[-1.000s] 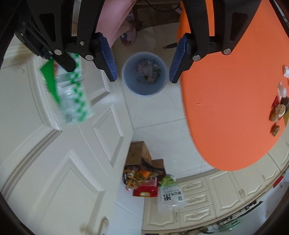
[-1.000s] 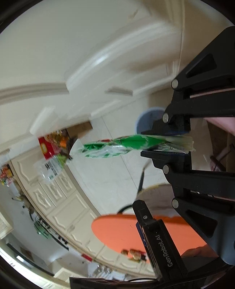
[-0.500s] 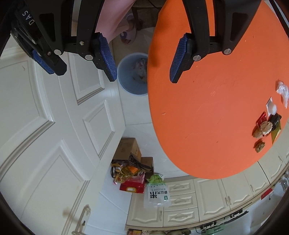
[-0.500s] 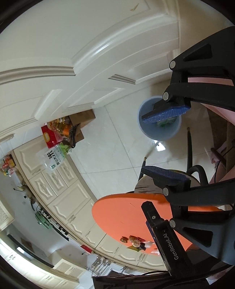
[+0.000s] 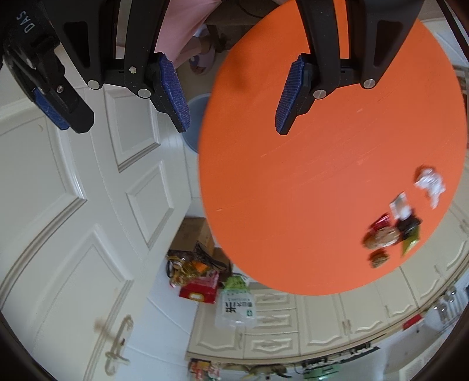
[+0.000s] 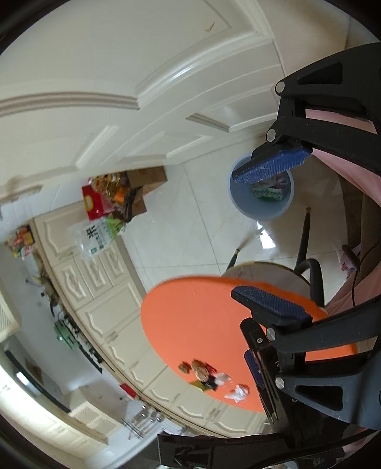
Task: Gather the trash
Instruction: 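Move both tools back to the table toward the white cup and bubble wrap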
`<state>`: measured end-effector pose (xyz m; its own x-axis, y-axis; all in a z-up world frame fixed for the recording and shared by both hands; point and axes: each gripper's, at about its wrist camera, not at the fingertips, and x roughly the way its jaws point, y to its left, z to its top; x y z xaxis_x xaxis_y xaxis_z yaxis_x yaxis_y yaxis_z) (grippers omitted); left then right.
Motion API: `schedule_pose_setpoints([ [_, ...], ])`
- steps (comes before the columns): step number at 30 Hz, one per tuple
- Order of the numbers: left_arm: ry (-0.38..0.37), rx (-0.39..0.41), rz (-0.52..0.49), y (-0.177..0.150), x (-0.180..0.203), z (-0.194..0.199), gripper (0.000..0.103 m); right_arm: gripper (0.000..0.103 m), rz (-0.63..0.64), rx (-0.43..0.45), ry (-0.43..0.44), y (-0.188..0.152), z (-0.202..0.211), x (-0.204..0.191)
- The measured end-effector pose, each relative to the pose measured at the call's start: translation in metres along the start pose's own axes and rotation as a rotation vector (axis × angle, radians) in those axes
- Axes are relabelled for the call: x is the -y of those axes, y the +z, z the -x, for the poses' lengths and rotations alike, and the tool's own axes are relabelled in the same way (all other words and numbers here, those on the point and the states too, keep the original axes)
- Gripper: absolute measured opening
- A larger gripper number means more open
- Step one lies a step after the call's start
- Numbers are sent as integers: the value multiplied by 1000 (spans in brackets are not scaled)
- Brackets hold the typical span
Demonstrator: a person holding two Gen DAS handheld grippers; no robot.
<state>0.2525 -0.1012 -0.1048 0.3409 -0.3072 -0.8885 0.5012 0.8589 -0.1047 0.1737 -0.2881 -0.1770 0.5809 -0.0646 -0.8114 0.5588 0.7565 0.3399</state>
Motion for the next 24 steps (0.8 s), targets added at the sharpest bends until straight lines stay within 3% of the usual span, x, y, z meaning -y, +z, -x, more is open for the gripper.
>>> schedule_pose_setpoints([
  [3,16,30,22,-16,-17,20,62,76,35,-1,14,-8,6,-20],
  [5,26,48,38,-28,-28,32,64,88,68,0,23,-16,10,-36],
  [10,50,92,98,-60,-62,67,67,88,131,18,45,-32,22,-73],
  [13,79,119,139,-77,-82,85,72,95,182,23,61,-40,27,-99],
  [24,161,157,336,-121,-170,138,78,96,367,-5,138,-61,19,-184],
])
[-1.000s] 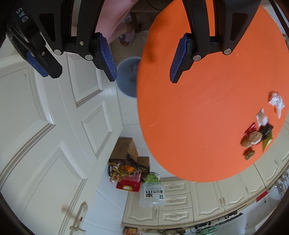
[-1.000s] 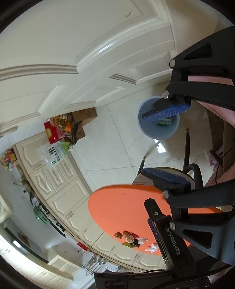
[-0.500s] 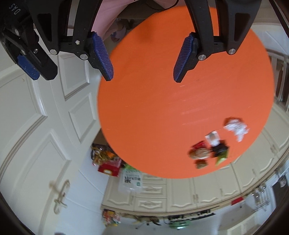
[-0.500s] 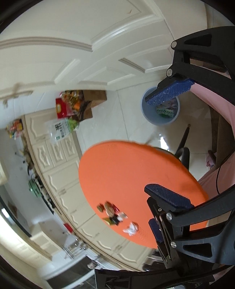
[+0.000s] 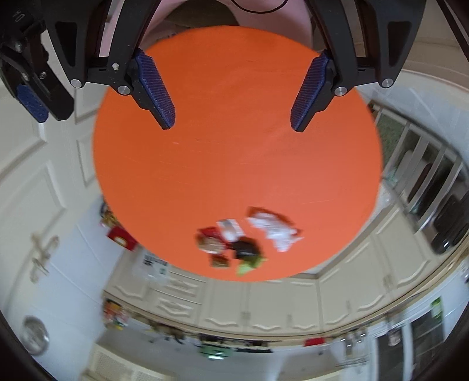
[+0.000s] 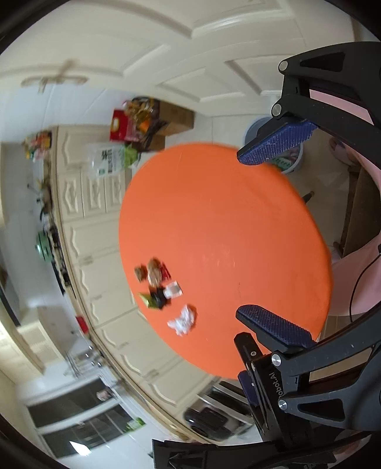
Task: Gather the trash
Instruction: 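Move both tools back to the table toward the white cup and bubble wrap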
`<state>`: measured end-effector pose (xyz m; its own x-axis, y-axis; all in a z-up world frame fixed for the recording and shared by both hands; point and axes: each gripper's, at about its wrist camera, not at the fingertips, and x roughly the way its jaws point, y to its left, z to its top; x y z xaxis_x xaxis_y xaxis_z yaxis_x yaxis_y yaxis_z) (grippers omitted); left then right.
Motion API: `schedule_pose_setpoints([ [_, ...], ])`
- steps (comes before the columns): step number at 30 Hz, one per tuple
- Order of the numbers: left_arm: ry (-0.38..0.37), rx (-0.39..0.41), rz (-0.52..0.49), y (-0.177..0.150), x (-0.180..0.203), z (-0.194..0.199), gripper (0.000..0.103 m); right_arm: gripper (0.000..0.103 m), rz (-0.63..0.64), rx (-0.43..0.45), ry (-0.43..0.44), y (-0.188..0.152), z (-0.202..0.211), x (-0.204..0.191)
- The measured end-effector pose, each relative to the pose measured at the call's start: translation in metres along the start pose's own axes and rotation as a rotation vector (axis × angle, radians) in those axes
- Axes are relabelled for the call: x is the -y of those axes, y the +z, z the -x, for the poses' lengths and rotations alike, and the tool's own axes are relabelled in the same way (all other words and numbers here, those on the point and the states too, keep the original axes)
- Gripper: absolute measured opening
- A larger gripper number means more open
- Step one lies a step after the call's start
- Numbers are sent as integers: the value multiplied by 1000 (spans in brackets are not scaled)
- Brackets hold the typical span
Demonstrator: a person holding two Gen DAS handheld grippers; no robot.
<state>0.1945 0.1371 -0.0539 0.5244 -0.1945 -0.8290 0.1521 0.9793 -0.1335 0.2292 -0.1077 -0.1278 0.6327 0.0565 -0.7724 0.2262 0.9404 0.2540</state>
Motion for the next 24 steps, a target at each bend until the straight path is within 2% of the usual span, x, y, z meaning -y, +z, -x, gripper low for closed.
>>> schedule_pose_setpoints([
  [6,52,-17,92,10,-44,-1,78,96,90,-55,90,20,-37,-42],
  [10,71,-45,147,28,-70,-16,78,93,157,-84,179,39,-70,-65],
  [14,74,-72,199,52,-91,-38,78,81,235,-129,197,62,-110,-85],
  [17,75,-82,216,71,-103,-54,78,64,250,-194,211,80,-146,-95],
  [21,67,-100,229,98,-111,-84,78,62,267,-252,184,98,-193,-100],
  [24,43,-121,243,115,-115,-107,78,53,269,-305,179,109,-228,-98],
])
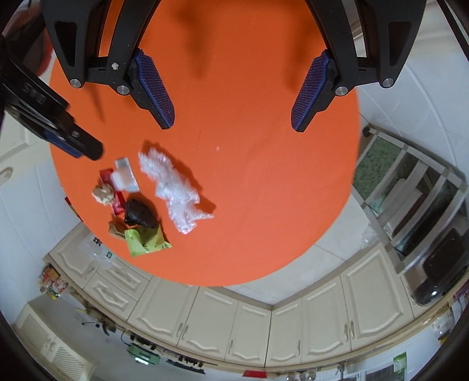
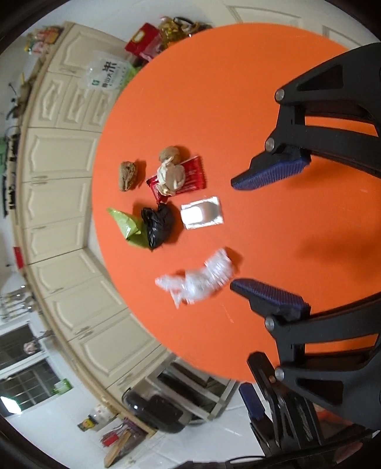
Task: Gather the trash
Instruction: 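Move both tools back to the table toward the white cup and bubble wrap, then grasp the small white cup with the right tool while the left tool grasps the bubble wrap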
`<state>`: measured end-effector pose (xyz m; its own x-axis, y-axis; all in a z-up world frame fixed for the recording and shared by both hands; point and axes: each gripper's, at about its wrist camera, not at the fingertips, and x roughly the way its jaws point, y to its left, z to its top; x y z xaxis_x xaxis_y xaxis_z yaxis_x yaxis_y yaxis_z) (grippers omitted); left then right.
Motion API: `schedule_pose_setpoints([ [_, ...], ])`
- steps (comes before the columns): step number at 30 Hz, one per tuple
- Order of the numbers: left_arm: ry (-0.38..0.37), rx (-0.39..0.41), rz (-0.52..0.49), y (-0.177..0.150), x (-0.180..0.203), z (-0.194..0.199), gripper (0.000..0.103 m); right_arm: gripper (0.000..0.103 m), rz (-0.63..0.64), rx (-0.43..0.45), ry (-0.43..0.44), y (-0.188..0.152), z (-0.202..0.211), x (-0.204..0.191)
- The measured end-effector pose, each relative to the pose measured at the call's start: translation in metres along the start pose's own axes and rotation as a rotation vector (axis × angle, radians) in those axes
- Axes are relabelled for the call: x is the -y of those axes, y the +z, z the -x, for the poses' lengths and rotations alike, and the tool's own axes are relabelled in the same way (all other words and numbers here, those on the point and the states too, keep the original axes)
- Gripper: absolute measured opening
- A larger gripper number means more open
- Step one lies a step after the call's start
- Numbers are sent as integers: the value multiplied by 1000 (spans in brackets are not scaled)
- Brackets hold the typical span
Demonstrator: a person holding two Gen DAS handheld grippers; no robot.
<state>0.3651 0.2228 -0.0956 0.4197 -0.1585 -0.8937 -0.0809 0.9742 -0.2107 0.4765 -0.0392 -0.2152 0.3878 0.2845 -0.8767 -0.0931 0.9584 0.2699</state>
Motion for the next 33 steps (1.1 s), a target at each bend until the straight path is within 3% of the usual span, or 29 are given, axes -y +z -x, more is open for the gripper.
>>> schedule_pose_setpoints([
  [5,-25,-39,23,25,2,-31,78,50,17,-59,-3,20,-35,7],
  [10,-29,-65,52,46,6,-50,78,34,77,-91,-23,32,-61,6],
  [11,-21,-68,55,50,7,-53,78,26,90,-91,-46,32,-63,6],
  [15,-2,-81,79,63,14,-65,78,21,57,-72,10,29,-54,17],
  [23,-34,-100,147,71,27,-89,78,20,85,42,21,16,-4,31],
  [26,13,-66,174,72,35,-97,78,20,82,71,-3,14,6,37],
  [28,57,-40,153,73,42,-100,72,20,62,83,-2,11,12,46],
  [30,118,-23,98,71,50,-102,24,19,40,85,-3,10,13,54],
  [33,89,-26,93,68,53,-103,23,19,22,75,-8,11,10,61],
])
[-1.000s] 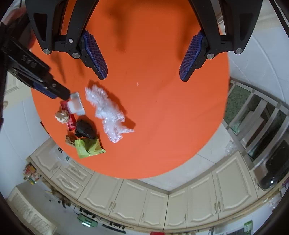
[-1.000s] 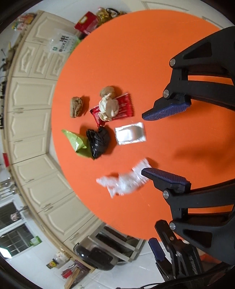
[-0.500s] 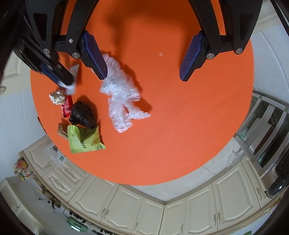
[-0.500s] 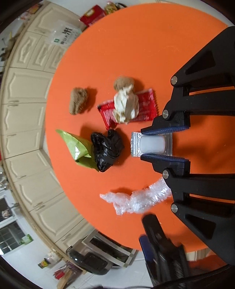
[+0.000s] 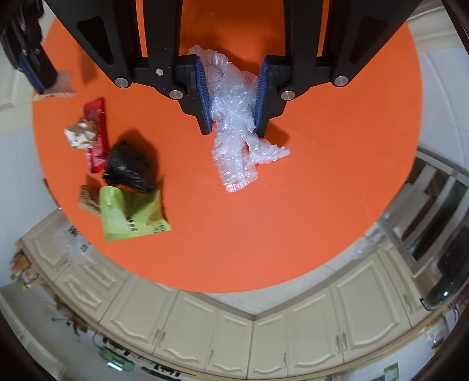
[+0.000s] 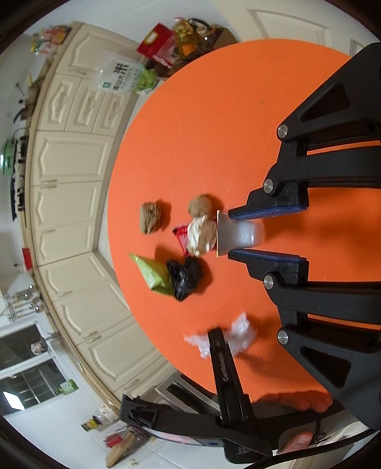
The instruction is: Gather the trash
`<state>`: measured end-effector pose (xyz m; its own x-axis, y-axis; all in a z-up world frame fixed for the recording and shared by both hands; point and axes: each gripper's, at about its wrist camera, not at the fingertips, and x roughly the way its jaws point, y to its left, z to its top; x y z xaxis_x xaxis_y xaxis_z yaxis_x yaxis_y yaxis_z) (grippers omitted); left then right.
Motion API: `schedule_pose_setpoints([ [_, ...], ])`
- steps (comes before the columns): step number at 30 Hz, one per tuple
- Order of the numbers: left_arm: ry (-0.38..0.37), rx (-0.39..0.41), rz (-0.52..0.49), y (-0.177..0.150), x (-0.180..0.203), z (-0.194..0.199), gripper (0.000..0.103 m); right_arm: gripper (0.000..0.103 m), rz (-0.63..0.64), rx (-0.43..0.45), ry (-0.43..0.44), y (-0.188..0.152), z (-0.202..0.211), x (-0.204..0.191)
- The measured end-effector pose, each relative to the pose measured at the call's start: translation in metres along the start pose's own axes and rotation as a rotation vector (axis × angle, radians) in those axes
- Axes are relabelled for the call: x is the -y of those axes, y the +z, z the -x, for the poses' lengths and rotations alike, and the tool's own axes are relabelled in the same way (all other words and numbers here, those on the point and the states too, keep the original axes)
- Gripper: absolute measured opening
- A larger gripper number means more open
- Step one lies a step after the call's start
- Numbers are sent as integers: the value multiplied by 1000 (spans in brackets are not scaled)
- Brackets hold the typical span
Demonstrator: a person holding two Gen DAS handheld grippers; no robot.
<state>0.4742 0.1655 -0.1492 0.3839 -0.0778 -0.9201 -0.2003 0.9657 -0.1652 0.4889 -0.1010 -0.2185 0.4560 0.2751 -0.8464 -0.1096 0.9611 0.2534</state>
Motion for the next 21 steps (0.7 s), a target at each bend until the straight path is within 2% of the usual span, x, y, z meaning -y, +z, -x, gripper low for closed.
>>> schedule_pose_setpoints([
  [4,-61,-39,-14,-4,-3,0,22,19,-25,-22,-3,-4,-4,10],
  [7,-79,-52,-15,-10,-8,5,22,19,-37,-29,6,-7,-1,13],
  [14,-81,-62,-62,-35,-4,25,22,18,-58,-19,-1,-23,19,14],
  [19,-89,-36,-106,-57,5,49,21,17,-85,2,-12,-39,43,14],
  [21,-89,-24,-156,-68,12,61,22,13,-93,11,-17,-46,55,14],
])
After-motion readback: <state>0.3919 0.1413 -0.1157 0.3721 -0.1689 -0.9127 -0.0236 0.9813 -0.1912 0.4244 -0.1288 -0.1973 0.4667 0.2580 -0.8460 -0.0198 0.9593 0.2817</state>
